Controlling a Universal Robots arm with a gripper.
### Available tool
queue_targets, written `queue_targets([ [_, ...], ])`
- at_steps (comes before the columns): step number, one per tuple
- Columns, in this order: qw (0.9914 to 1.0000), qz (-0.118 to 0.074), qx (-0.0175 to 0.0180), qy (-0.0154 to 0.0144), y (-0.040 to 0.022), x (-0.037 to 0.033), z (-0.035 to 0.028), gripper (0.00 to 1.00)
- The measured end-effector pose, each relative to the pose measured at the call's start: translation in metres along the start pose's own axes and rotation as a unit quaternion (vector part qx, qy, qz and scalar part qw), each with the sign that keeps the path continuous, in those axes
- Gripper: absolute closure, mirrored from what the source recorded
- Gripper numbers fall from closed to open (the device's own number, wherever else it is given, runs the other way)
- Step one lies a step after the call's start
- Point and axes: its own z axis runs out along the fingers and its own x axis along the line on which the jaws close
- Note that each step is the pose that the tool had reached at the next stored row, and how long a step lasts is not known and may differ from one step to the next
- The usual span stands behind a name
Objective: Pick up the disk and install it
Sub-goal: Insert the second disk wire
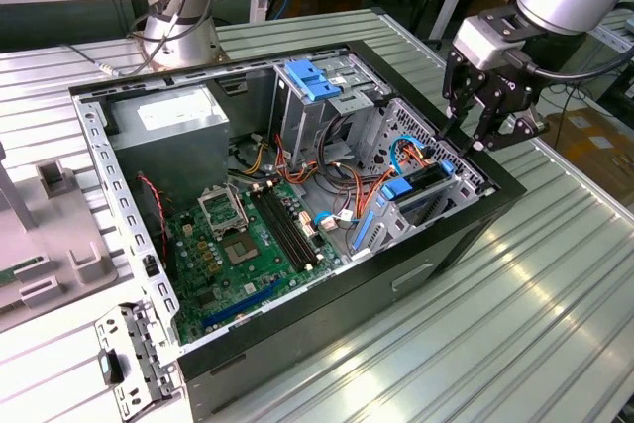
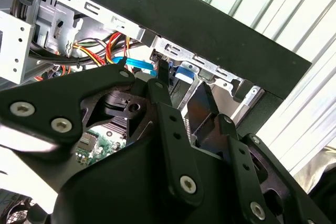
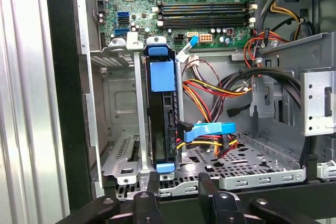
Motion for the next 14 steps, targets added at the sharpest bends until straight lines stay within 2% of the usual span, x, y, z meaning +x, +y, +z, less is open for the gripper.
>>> queue_targets([
  [5,1.0,0.0,0.0002,0.0,0.001,-0.0005,-0.0066,0.58],
  [7,1.0,0.0,0.0003,-0.0004,0.0022,-0.0005,-0.0075,0.58],
  [10,1.0,0.0,0.0003,-0.0011,0.0062,-0.0003,-0.0082,0.58],
  [12,0.99999,0.0,0.0001,-0.0034,0.012,0.0002,-0.0085,0.58],
  [14,0.99999,0.0,0.0,-0.0048,0.0153,0.0004,-0.0088,0.58],
])
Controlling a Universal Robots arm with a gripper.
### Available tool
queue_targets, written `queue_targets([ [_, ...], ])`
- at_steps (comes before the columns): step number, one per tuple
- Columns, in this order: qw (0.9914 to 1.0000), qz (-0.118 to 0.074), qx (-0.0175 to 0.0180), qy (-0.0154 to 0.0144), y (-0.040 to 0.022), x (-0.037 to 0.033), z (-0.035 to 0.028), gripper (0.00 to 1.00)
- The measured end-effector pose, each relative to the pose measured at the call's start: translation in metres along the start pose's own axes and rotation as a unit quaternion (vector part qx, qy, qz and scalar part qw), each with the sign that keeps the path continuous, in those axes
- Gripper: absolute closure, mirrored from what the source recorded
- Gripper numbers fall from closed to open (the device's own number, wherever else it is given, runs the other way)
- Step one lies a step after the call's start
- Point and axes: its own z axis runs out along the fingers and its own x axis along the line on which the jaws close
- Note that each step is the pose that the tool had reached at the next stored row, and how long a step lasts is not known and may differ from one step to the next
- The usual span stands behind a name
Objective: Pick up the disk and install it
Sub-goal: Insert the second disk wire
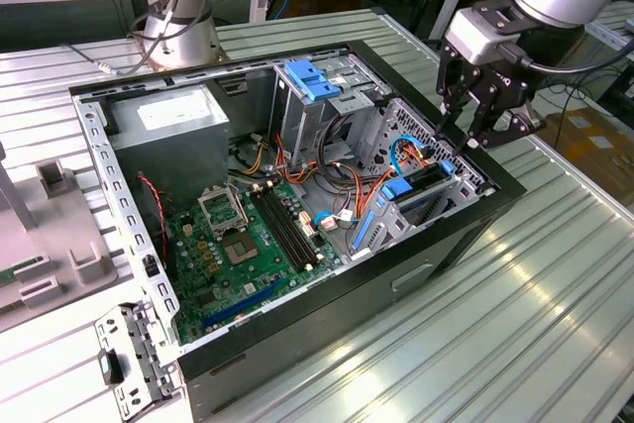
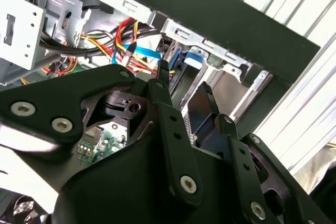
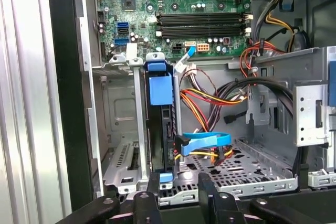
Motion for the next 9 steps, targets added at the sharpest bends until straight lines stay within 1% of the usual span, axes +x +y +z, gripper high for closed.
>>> queue_targets([
  [2,1.0,0.0,-0.0001,-0.0014,0.004,0.0003,-0.0002,0.58],
  [3,1.0,0.0,-0.0002,-0.003,0.0071,0.0005,-0.0004,0.58],
  [4,0.99999,0.0,-0.0003,-0.0043,0.0088,0.0007,-0.0003,0.58],
  [8,0.99997,0.0,-0.0007,-0.0074,0.0102,0.0008,0.0006,0.58],
  [9,0.99997,0.001,-0.0043,-0.0071,0.0104,0.0009,0.0017,0.58],
])
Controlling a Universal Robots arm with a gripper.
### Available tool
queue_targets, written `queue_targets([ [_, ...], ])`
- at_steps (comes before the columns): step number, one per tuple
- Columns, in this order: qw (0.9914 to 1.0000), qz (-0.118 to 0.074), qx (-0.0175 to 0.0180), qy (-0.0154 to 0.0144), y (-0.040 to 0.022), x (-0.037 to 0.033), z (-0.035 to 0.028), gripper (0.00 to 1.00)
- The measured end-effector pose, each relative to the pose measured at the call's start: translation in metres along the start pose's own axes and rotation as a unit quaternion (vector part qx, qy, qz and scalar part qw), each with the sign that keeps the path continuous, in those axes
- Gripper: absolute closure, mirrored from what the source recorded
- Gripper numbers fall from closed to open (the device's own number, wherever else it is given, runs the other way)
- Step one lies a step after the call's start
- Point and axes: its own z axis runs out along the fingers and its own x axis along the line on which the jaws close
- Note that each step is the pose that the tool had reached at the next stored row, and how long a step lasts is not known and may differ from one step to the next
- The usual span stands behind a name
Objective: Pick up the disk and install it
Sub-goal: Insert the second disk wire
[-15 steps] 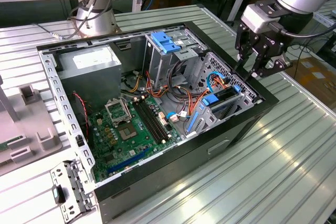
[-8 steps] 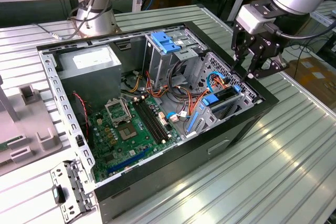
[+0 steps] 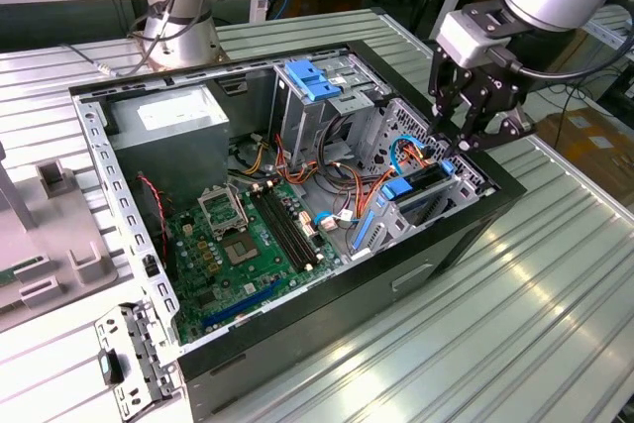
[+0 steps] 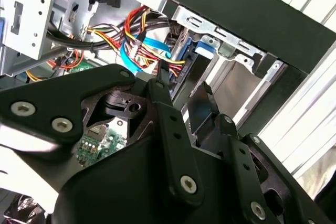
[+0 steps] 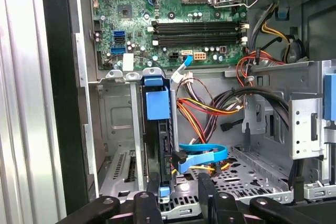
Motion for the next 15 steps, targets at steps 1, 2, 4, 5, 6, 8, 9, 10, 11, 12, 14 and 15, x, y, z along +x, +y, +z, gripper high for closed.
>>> queue_targets([
  [1,0.99999,0.0,-0.0039,0.0003,0.0,0.0001,0.0007,0.58],
  [2,0.99996,0.001,-0.0086,0.0007,0.0,0.0001,0.0013,0.58],
  [4,0.99983,0.002,-0.0181,0.0015,0.0001,0.0002,0.0026,0.58],
  [5,0.99981,0.002,-0.0192,0.0017,0.0002,0.0003,0.0028,0.58],
  [6,0.99981,0.002,-0.0193,0.0017,0.0002,0.0003,0.0031,0.58],
  [8,0.99981,0.002,-0.0193,0.0016,0.0003,0.0007,0.005,0.58],
  [9,0.99981,0.002,-0.0194,0.0015,0.0007,0.0009,0.0057,0.58],
  [10,0.99981,0.002,-0.0194,0.0016,0.001,0.0011,0.006,0.58],
  [11,0.99981,0.002,-0.0193,0.0016,0.0014,0.0015,0.0065,0.58],
  [12,0.99981,0.002,-0.0194,0.0016,0.0017,0.002,0.0069,0.58],
  [14,0.99981,0.001,-0.0194,0.0015,0.0023,0.0037,0.0081,0.58],
  [15,0.99981,0.001,-0.0194,0.0015,0.0025,0.0042,0.0086,0.58],
])
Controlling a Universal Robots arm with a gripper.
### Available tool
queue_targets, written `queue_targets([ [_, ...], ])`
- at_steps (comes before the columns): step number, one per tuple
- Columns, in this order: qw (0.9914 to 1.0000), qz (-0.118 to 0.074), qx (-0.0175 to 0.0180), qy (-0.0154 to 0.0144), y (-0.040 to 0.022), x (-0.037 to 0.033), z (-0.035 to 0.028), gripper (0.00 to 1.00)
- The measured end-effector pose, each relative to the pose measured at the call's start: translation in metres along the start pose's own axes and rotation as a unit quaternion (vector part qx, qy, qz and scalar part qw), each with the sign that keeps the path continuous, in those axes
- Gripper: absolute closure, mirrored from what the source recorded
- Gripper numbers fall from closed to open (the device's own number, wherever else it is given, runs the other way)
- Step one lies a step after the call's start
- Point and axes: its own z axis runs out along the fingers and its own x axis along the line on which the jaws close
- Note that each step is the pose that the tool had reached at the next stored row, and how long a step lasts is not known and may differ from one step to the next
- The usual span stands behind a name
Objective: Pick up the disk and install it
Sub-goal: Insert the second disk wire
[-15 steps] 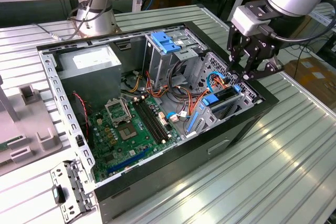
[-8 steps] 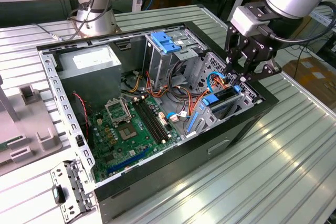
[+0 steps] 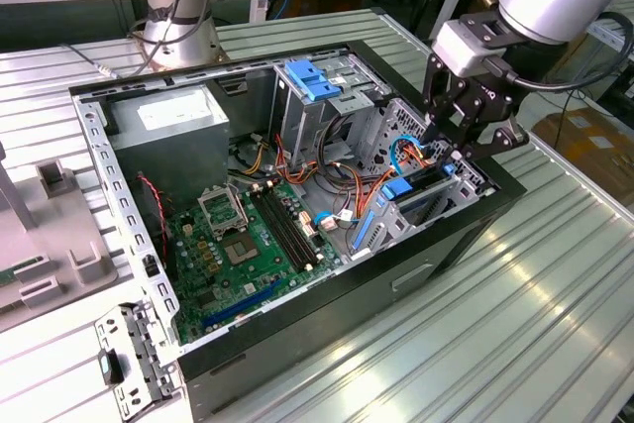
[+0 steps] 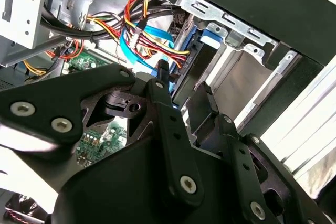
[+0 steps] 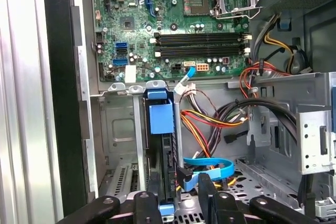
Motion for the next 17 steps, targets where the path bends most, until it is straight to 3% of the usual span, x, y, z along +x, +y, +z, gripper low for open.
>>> queue_targets([
  [9,1.0,-0.001,-0.0001,0.0001,0.0002,0.0013,0.0016,0.58],
  [10,1.0,-0.001,-0.0001,0.0001,0.0002,0.0013,0.0016,0.59],
  [14,1.0,-0.001,-0.0001,0.0001,0.0002,0.0013,0.0016,0.84],
  [17,1.0,-0.001,-0.0001,0.0001,0.0002,0.0013,0.0016,0.84],
])
